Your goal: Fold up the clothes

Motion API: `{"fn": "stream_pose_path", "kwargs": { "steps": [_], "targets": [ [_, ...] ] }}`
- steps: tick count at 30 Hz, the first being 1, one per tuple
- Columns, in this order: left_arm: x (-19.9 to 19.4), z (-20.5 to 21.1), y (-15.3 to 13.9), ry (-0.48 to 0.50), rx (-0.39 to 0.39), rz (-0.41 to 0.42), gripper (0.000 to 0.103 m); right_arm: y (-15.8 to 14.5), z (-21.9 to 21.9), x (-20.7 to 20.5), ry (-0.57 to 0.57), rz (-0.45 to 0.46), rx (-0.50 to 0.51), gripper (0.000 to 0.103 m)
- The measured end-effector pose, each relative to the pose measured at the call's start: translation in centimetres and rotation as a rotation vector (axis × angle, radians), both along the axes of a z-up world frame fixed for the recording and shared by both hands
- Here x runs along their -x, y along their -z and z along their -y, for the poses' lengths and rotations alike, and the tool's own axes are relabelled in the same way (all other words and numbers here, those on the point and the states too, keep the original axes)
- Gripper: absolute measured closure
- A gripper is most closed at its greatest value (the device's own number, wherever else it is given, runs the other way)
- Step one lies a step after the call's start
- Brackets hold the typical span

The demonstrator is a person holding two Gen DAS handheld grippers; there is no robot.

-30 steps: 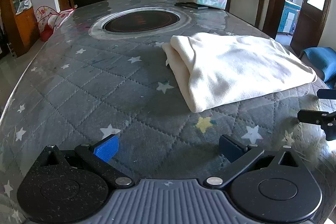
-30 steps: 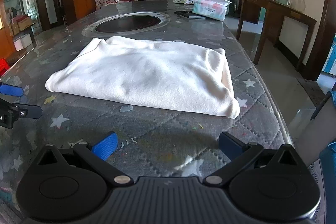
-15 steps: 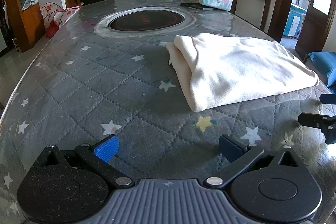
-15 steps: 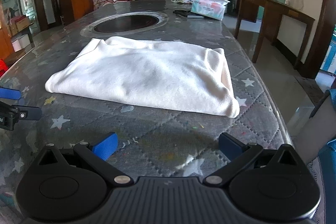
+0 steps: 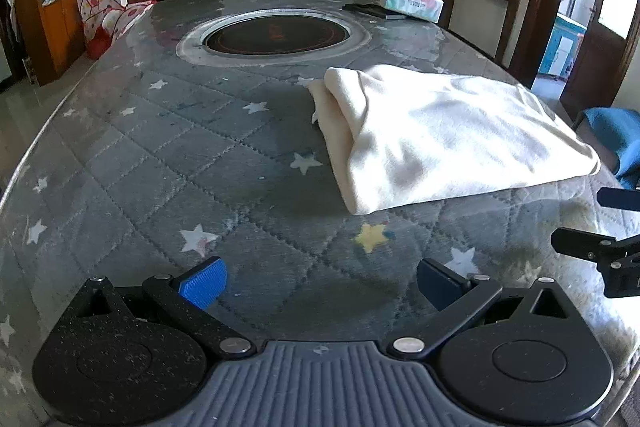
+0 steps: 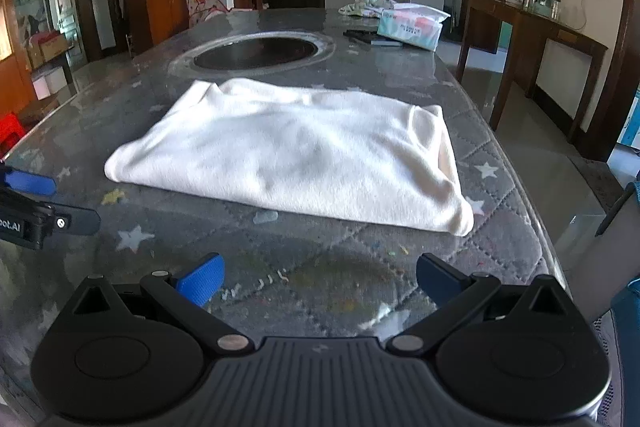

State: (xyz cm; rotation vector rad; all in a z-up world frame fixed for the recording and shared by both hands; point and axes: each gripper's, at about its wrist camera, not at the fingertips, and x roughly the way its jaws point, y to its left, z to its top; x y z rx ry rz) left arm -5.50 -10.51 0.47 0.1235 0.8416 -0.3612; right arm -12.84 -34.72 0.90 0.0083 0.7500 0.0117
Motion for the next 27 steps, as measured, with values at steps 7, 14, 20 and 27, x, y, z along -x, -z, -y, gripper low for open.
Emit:
{"fn": "stream_pose_path", "kwargs": {
  "steps": [7, 14, 20, 27],
  "targets": [
    [0.4, 0.9, -0.4, -0.022, -0.009, 0.017, 0.0, -0.6, -0.5, 0.4, 0.024, 0.016, 0.027, 0.0],
    [0.8, 1.3, -1.1, -0.044, 0.003, 0.033, 0.0, -1.0, -0.5, 0.7, 0.059, 0.016, 0.029, 0.0],
    [1.3, 1.9, -1.3, -0.051, 0.004, 0.036, 0.0, -1.1, -0.6, 1.0, 0.072, 0.025, 0.007, 0.0],
    [1.3, 2.4, -1.4, -0.049, 0.014, 0.034, 0.0, -1.2, -0.9, 1.0, 0.078, 0.032, -0.008, 0.0]
  ]
}}
